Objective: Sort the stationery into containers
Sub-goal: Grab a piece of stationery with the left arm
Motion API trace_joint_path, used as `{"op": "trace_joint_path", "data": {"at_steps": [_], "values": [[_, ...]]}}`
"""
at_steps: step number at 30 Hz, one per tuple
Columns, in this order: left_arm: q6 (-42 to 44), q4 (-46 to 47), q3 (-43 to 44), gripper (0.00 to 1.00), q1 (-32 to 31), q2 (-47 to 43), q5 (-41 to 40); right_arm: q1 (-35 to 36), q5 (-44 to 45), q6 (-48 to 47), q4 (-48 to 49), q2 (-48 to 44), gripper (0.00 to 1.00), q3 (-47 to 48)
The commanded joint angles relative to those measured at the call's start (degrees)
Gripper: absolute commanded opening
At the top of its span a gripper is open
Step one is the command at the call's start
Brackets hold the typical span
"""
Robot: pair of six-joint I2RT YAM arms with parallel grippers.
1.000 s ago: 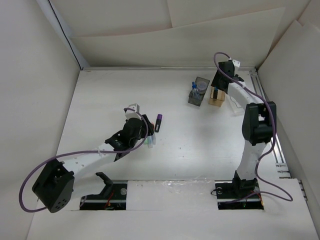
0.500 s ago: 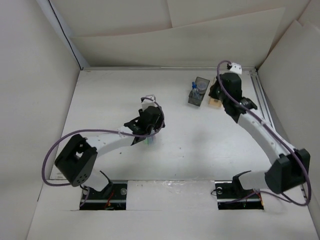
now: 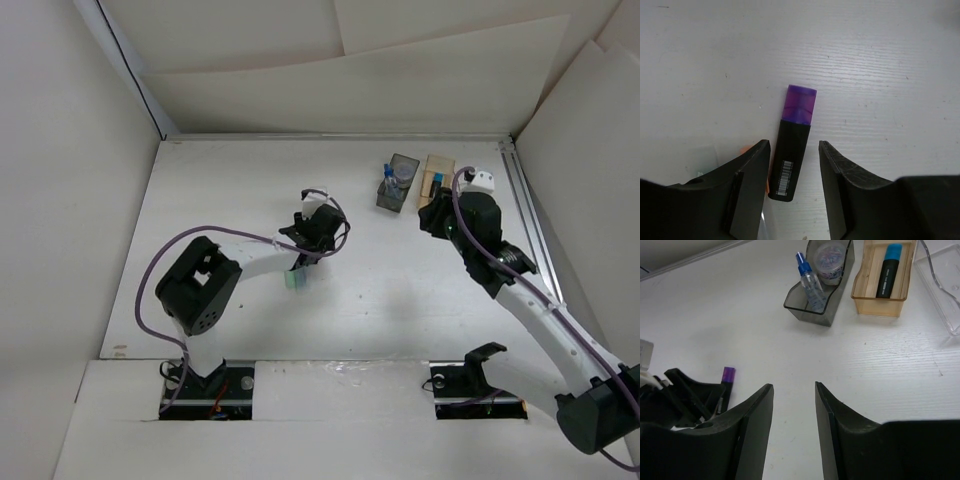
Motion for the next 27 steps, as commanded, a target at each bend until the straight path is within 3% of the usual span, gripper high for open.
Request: {"op": "trace_joint_path", "data": {"at_steps": [1,18,22,23,27], "values": [[1.27,-2.28,3.27,0.40,0.02,1.96,-2.70,0.94,-1.54,0.26,0.72,-2.10,0.45,-1.04],[1.80,-2.56,6.43,0.40,0.02,8.38,-1.56,3.66,-2.07,0.26,1.34,-3.77,0.46,-1.57],[1.80,-2.55,6.43,0.32,0.02,8.39,-1.56,3.67,-1.54,0.26,0.82,-4.38,0.46,-1.57],[1.80,-2.03,6.43,0.24,0.02,8.39,-1.56,4.19,-1.54,0.78,0.81,-5.09,0.46,-1.57],[1.27,-2.03,6.43,0.10,0.02,8.39,-0.95,4.19,-1.01,0.79,1.34,-6.68,0.46,-1.57]]}}
